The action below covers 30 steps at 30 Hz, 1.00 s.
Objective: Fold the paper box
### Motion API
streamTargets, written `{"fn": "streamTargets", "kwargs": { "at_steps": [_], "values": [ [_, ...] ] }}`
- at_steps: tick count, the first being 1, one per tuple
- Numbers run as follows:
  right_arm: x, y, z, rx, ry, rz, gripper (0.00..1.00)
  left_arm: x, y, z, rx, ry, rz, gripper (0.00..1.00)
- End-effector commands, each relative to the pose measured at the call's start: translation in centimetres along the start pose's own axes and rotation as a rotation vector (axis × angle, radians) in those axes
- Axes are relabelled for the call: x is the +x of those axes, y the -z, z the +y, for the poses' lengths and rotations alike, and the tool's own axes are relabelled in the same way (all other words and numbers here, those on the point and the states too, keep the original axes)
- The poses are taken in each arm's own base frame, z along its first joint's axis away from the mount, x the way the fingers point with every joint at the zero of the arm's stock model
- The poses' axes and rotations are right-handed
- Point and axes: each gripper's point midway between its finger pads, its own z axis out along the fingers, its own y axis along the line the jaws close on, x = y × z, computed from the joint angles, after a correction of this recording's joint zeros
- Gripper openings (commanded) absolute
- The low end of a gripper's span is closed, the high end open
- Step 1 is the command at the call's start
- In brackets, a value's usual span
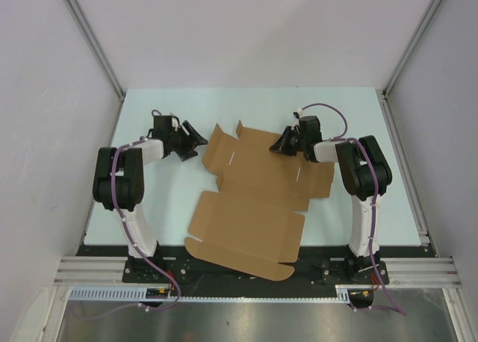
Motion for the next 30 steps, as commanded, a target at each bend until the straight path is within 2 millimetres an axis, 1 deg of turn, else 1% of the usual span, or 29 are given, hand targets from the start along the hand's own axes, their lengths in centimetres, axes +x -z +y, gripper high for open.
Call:
{"fn": "streamTargets", "kwargs": {
  "at_steps": [1,3,4,7,12,14,18,20,21,22,24,26,27,28,30],
  "values": [
    [4.0,0.0,-4.6,0.139,-0.048,0.114,0.0,0.7,-0.8,-3.6,0.085,-0.093,0.05,0.71],
    [4.0,0.0,-4.7,0.143,-0.047,0.115,0.0,1.3,-1.0,-3.9,0.1,-0.101,0.061,0.71],
    [4.0,0.1,-4.8,0.145,-0.046,0.117,0.0,1.5,-1.1,-4.7,0.126,-0.116,0.056,0.71],
    [4.0,0.0,-4.8,0.145,-0.048,0.117,0.0,1.9,-1.0,-5.5,0.164,-0.113,0.066,0.71],
    [4.1,-0.1,-4.7,0.141,-0.048,0.118,0.0,2.6,-0.8,-6.2,0.19,-0.127,0.079,0.71],
    [4.1,-0.1,-4.8,0.142,-0.05,0.118,0.0,2.7,-0.5,-6.3,0.198,-0.126,0.081,0.71],
    [4.1,-0.1,-4.7,0.14,-0.05,0.119,0.0,2.7,0.0,-7.7,0.254,-0.129,0.088,0.72],
    [4.1,-0.1,-4.8,0.139,-0.051,0.119,0.0,3.4,0.1,-8.7,0.268,-0.158,0.103,0.72],
    [4.2,-0.1,-4.7,0.139,-0.052,0.119,0.0,4.2,0.0,-9.4,0.273,-0.182,0.117,0.72],
    [4.2,-0.1,-4.6,0.137,-0.051,0.121,0.0,4.4,-0.1,-10.0,0.276,-0.204,0.121,0.72],
    [4.1,-0.1,-4.5,0.133,-0.049,0.119,0.0,6.0,-0.7,-10.3,0.256,-0.249,0.154,0.72],
    [4.1,0.0,-4.6,0.134,-0.051,0.119,0.0,6.8,-1.0,-10.8,0.254,-0.284,0.164,0.71],
    [4.1,0.0,-4.6,0.136,-0.049,0.118,0.0,7.5,-1.4,-11.0,0.25,-0.299,0.174,0.71],
    [4.1,0.0,-4.6,0.136,-0.049,0.118,0.0,8.0,-1.6,-10.5,0.22,-0.302,0.185,0.71],
    [4.0,0.1,-4.5,0.136,-0.047,0.118,0.0,8.9,-2.1,-10.2,0.197,-0.324,0.204,0.71]
  ]
}}
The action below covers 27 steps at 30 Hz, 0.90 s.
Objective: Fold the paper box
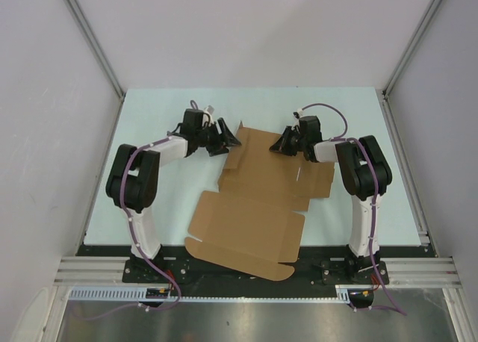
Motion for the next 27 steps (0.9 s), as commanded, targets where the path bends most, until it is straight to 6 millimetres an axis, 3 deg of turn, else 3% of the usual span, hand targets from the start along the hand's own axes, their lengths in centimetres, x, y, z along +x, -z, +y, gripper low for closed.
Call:
{"fn": "streamTargets", "kwargs": {
  "at_steps": [1,6,14,17,21,27],
  "values": [
    [4.0,0.0,-4.4,0.139,-0.045,0.117,0.0,0.9,-0.7,-0.8,-0.026,-0.088,0.032,0.71],
    [4.0,0.0,-4.5,0.139,-0.046,0.116,0.0,1.3,-0.9,0.1,-0.095,-0.115,0.043,0.71],
    [3.9,0.0,-4.3,0.132,-0.047,0.111,0.0,0.0,-0.2,-0.2,-0.139,-0.18,0.021,0.68],
    [3.9,0.0,-4.3,0.133,-0.048,0.114,0.0,-0.6,-0.2,-0.2,-0.153,-0.205,0.015,0.61],
    [4.1,0.0,-4.3,0.132,-0.048,0.12,0.0,-0.5,-0.7,0.1,-0.149,-0.228,0.028,0.37],
    [4.2,-0.1,-4.4,0.128,-0.048,0.12,0.0,-0.4,-0.6,0.3,-0.145,-0.243,0.031,0.23]
  ]
}}
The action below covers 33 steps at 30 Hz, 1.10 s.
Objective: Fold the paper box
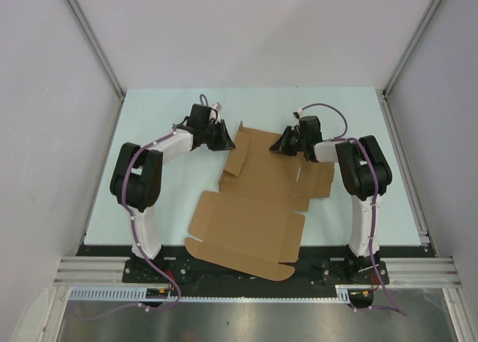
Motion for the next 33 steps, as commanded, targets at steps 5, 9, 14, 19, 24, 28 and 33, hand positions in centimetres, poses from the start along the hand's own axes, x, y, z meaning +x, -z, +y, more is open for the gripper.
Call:
{"fn": "streamTargets", "kwargs": {
  "at_steps": [5,9,14,19,24,28,33],
  "values": [
    [4.2,-0.1,-4.4,0.13,-0.05,0.12,0.0,-0.3,-0.4,0.0,-0.003,-0.063,0.022,0.49],
    [4.3,-0.2,-4.5,0.132,-0.048,0.122,0.0,-0.3,-0.9,0.0,0.004,-0.067,0.035,0.61],
    [4.2,-0.2,-4.5,0.132,-0.051,0.121,0.0,0.2,-1.7,0.5,-0.017,-0.079,0.047,0.48],
    [4.3,-0.2,-4.6,0.135,-0.049,0.122,0.0,-0.4,-1.1,1.5,-0.08,-0.104,0.0,0.24],
    [4.4,-0.3,-4.6,0.132,-0.051,0.123,0.0,-1.5,0.0,1.2,-0.096,-0.136,-0.054,0.05],
    [4.4,-0.3,-4.6,0.132,-0.051,0.123,0.0,-1.8,0.3,1.1,-0.096,-0.152,-0.078,0.0],
    [4.3,-0.2,-4.6,0.133,-0.05,0.122,0.0,-2.1,0.8,1.0,-0.095,-0.16,-0.102,0.0]
  ]
}}
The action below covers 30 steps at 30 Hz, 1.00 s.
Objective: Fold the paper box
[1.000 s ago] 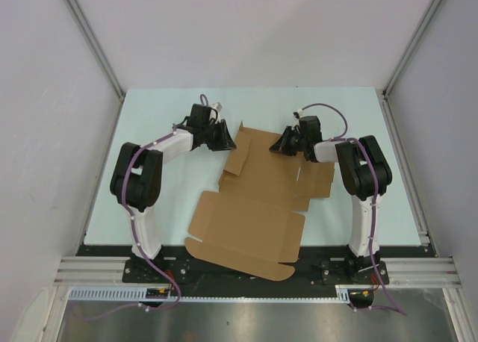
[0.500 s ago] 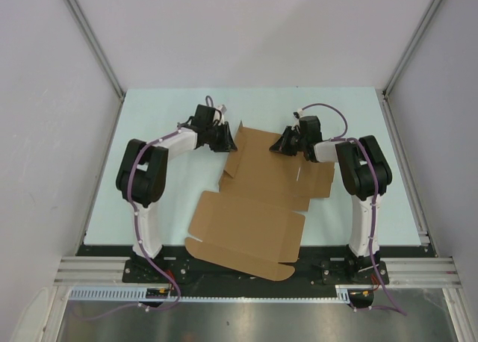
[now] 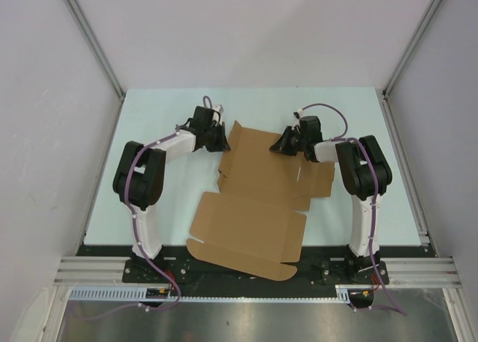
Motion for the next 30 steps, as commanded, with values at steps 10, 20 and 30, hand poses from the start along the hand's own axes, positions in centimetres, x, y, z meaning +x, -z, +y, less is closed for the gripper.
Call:
{"fn": "streamTargets", "kwargs": {
  "at_steps": [10,20,30],
  "values": [
    [2.9,0.8,-2.6,0.136,-0.009,0.081,0.0,-4.6,3.8,-3.0,0.058,-0.017,-0.136,0.47],
    [2.8,1.4,-2.2,0.151,0.016,0.086,0.0,-2.3,1.1,-2.3,0.074,0.001,-0.04,0.49],
    [3.4,0.7,-2.5,0.132,0.004,0.099,0.0,-3.0,0.2,-1.0,0.039,0.034,-0.05,0.57]
  ]
}}
